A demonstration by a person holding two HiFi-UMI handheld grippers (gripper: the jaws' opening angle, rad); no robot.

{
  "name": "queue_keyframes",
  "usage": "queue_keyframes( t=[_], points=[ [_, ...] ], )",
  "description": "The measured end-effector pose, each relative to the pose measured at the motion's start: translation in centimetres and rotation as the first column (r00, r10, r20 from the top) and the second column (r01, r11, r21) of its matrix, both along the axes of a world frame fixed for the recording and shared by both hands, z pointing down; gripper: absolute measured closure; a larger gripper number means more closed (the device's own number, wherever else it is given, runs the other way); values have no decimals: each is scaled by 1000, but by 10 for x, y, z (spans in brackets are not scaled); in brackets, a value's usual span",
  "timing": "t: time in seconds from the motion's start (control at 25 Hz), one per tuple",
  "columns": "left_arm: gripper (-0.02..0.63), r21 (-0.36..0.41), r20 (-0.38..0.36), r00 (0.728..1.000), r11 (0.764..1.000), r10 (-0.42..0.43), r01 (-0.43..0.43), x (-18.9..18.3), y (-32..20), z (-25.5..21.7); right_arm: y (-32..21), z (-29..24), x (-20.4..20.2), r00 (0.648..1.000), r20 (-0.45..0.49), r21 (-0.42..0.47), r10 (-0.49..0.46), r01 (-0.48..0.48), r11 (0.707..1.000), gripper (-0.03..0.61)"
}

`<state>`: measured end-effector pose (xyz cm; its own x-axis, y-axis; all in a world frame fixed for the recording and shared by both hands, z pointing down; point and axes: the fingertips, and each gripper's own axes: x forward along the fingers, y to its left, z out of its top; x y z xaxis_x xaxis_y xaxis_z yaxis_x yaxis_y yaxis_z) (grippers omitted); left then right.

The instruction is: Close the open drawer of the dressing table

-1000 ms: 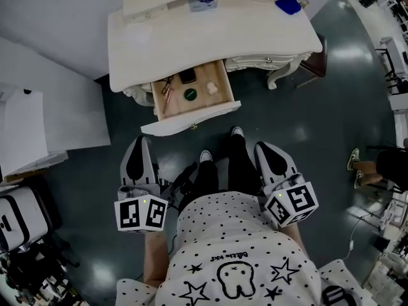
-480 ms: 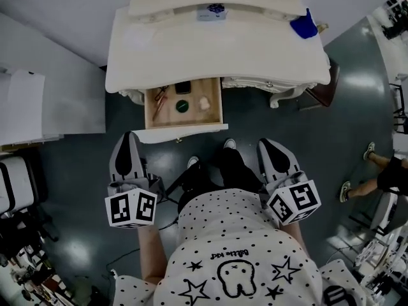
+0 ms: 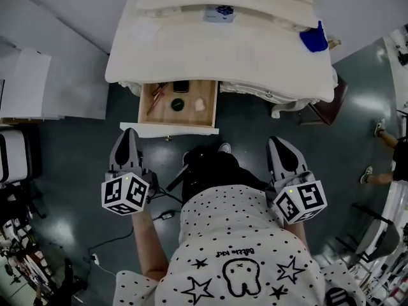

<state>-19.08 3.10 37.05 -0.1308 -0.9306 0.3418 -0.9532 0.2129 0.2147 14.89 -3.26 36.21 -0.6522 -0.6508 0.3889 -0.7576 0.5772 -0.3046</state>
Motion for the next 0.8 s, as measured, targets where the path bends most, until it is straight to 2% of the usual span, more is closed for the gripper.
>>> queue_keyframes(
  t=[0.16,0.32,0.44,0.6,0.8],
  points=[
    [600,-140,-10,1000,990,-16,15,-2,12,50,-7,2,13,1000,3,-4,1,-1,1000,569],
    [598,-279,-52,999,960,13,-27,3,22,105,-8,9,18,1000,-4,-22,6,-6,1000,569],
    [595,-361,-89,995,929,51,-79,13,27,138,-7,12,22,1000,-7,-31,10,-10,999,569],
    [503,-450,-110,990,883,91,-132,26,27,175,-8,14,29,999,-19,-36,29,-29,999,569],
    [454,-564,-125,983,805,134,-182,28,31,229,-10,12,33,998,-31,-33,57,-58,998,569]
  ],
)
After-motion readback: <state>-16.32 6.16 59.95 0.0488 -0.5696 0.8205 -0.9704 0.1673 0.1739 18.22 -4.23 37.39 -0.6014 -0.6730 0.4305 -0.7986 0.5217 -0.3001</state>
